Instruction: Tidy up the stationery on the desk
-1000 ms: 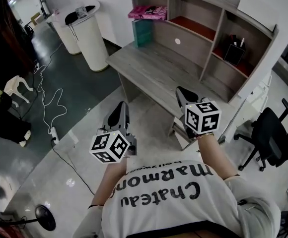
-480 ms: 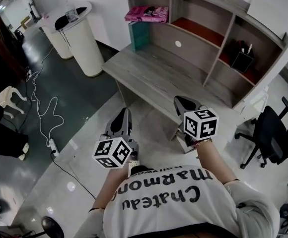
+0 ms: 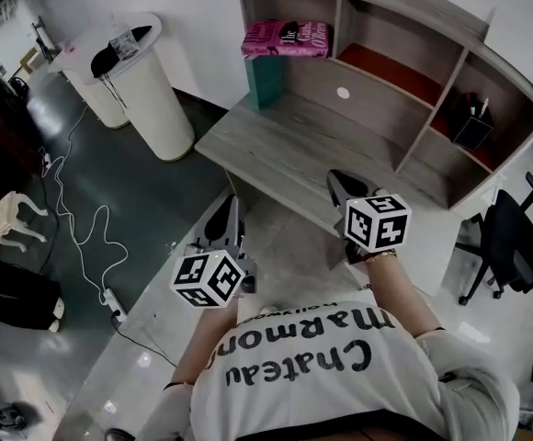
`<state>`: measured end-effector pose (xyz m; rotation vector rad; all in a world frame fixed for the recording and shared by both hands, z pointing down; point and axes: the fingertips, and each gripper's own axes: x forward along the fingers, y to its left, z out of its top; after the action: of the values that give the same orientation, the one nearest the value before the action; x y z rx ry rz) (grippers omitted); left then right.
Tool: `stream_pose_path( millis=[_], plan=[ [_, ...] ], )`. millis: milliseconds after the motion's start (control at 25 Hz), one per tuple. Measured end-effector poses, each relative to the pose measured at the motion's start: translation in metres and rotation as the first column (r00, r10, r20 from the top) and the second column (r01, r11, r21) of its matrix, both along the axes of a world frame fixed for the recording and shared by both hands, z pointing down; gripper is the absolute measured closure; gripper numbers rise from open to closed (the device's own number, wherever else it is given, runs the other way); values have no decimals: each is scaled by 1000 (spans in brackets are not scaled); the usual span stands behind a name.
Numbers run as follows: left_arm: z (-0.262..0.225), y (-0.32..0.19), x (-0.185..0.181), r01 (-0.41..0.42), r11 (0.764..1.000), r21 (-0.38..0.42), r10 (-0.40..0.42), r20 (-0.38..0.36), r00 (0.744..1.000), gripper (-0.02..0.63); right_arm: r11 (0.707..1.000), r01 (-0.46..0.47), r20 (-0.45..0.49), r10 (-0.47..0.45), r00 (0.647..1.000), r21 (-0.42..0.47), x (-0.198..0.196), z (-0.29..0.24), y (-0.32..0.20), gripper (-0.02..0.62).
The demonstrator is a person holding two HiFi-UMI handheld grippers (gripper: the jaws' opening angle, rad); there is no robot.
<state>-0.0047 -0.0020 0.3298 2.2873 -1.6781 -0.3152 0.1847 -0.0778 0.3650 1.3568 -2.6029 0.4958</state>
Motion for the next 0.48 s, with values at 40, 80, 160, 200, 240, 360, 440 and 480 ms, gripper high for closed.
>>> stream_pose_path(
  millis=[40,80,160,200,240,360,440,480],
  plan=[
    [-3,-6,-9,-5,1000,4,5,4,1000,591,1000,-10,5,10,1000,7,-7,-3,-7,583],
    [-5,-12,-19,-9,1000,8,9,9,1000,591,1000,-21,10,21,1000,16,-13,-7,-14,583],
    [-10,-24,-39,-12,1000,14,12,14,1000,591,999,-42,19,41,999,32,-26,-15,-27,583],
    [-12,-30,-50,-11,1000,17,11,15,1000,591,998,-50,22,49,999,39,-32,-17,-33,583],
    [-14,-35,-60,-10,1000,21,10,16,1000,591,997,-58,23,57,998,44,-38,-19,-38,583],
    [-20,-49,-85,-13,999,36,12,24,1000,591,995,-84,30,82,996,54,-53,-22,-54,583],
    [-20,-55,-99,-17,999,39,16,33,999,591,993,-101,41,99,994,55,-62,-22,-62,583],
    [-19,-56,-105,-17,999,38,15,35,999,591,993,-107,45,105,994,54,-66,-21,-64,583]
  ],
)
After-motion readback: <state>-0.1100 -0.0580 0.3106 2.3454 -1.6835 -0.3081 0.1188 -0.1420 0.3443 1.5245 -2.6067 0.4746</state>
